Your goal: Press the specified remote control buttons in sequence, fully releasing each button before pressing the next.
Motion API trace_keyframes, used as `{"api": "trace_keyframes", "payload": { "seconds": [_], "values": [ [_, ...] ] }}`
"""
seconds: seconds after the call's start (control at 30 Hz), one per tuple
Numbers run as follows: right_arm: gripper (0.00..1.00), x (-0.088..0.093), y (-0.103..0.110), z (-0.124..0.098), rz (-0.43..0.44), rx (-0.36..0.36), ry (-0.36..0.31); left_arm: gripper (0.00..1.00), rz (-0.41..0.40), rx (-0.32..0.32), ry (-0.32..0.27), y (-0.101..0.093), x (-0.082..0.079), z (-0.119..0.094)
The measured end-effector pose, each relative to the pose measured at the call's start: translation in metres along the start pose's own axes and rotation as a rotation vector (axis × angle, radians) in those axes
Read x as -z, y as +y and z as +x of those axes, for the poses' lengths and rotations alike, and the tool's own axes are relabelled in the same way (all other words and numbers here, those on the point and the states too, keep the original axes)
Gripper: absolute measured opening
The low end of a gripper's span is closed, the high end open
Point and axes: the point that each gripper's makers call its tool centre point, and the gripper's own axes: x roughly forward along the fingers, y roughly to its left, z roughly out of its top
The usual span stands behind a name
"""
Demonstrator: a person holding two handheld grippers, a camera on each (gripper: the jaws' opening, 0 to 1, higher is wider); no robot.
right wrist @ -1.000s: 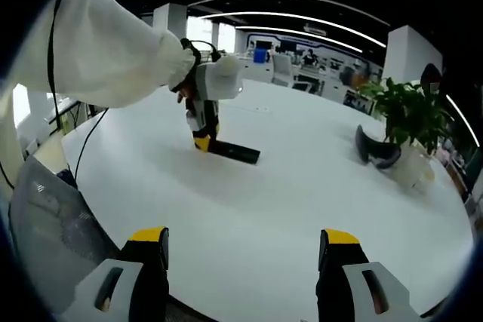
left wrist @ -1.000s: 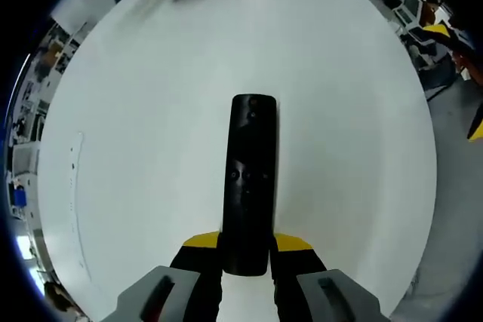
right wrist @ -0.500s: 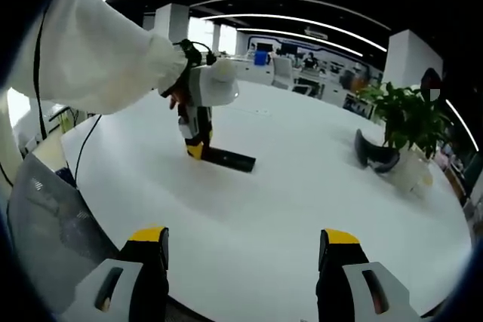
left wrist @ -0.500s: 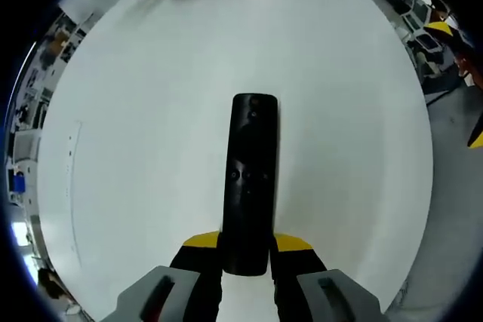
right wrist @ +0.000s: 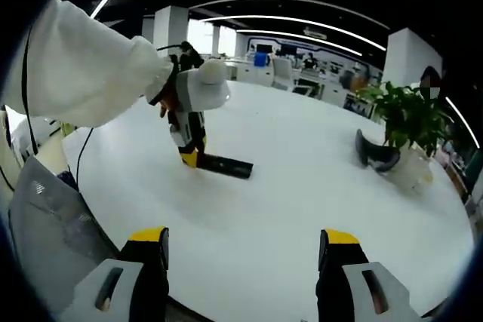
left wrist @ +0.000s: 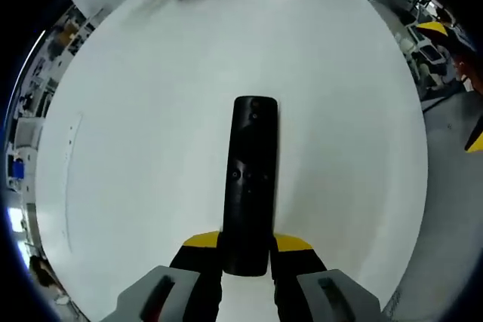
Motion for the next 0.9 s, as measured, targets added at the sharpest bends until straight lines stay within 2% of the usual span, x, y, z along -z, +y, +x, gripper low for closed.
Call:
{"api": "trace_keyframes", "payload": {
  "seconds": [0.47, 0.9],
  "values": [
    [0.8, -0.001, -0.001, 0.0, -0.001, 0.002, -0.004, 0.24, -0.059, -0.012, -0.011, -0.015, 0.002, -0.001],
    [0.8, 0.0, 0.0, 0.0, -0.004, -0.007, -0.005, 0.24, -0.073, -0.016, -0.029, -0.029, 0.003, -0.001]
  ]
}}
